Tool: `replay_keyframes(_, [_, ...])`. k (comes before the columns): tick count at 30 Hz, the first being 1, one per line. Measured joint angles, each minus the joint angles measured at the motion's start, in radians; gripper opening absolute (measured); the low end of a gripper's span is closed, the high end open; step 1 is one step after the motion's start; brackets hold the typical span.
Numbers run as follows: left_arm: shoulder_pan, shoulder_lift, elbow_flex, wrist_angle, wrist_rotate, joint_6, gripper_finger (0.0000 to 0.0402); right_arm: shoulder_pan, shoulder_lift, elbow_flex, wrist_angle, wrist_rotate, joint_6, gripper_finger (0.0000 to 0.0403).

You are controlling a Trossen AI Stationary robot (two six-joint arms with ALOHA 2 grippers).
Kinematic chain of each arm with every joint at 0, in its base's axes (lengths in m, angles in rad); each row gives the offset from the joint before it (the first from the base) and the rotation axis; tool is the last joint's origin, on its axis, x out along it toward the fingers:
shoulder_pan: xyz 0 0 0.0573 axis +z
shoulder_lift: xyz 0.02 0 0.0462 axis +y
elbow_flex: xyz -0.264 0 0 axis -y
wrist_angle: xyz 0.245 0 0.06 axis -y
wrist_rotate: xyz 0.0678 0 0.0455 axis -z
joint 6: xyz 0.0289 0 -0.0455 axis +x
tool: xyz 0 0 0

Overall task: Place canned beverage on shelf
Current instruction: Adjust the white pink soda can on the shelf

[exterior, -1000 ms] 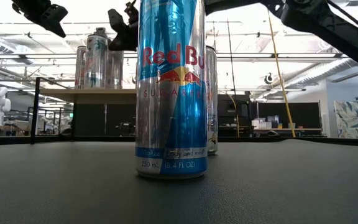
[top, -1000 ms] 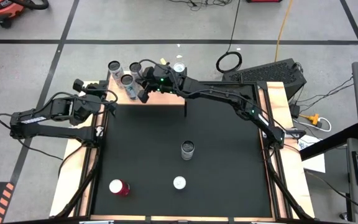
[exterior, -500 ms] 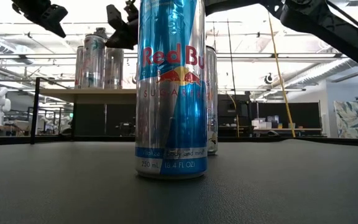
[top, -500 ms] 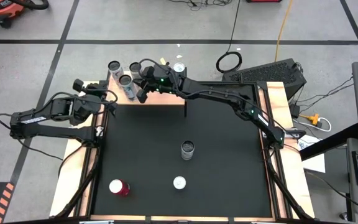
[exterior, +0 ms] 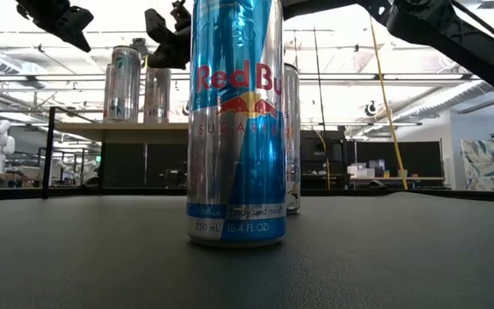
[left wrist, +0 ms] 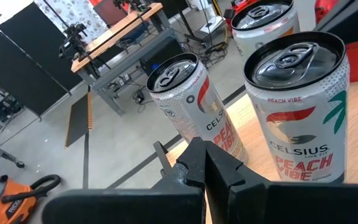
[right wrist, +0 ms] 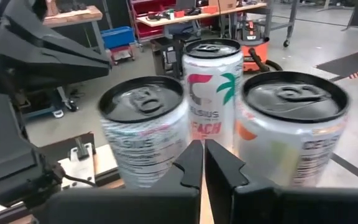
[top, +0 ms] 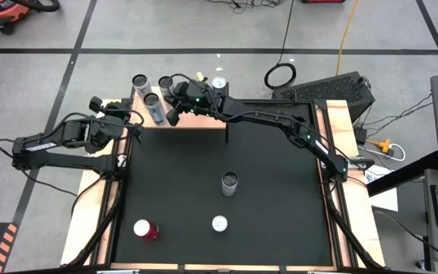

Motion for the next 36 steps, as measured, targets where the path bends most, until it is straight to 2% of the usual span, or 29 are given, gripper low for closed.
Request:
replay_keyframes(19, [0.000, 0.000, 0.000, -0.030, 0.008, -0.010, 0.0000, 0.011, -0.011, -0.002, -0.002, -0.004, -0.056, 0.0000])
replay_keyframes(23, [0.000, 0.000, 0.000, -0.032, 0.014, -0.027, 0.0000, 0.031, -0.041, -0.003, -0.045, -0.055, -0.051, 0.0000])
replay_keyframes(31, [0.000, 0.000, 0.000, -0.039, 0.019, -0.036, 0.0000, 0.067, -0.037, -0.002, -0.051, -0.056, -0.032, 0.0000])
replay_keyframes(36, [0.000, 0.000, 0.000, -0.021, 0.064, -0.035, 0.0000, 0.067, -0.034, -0.002, -0.061, -0.055, -0.007, 0.0000])
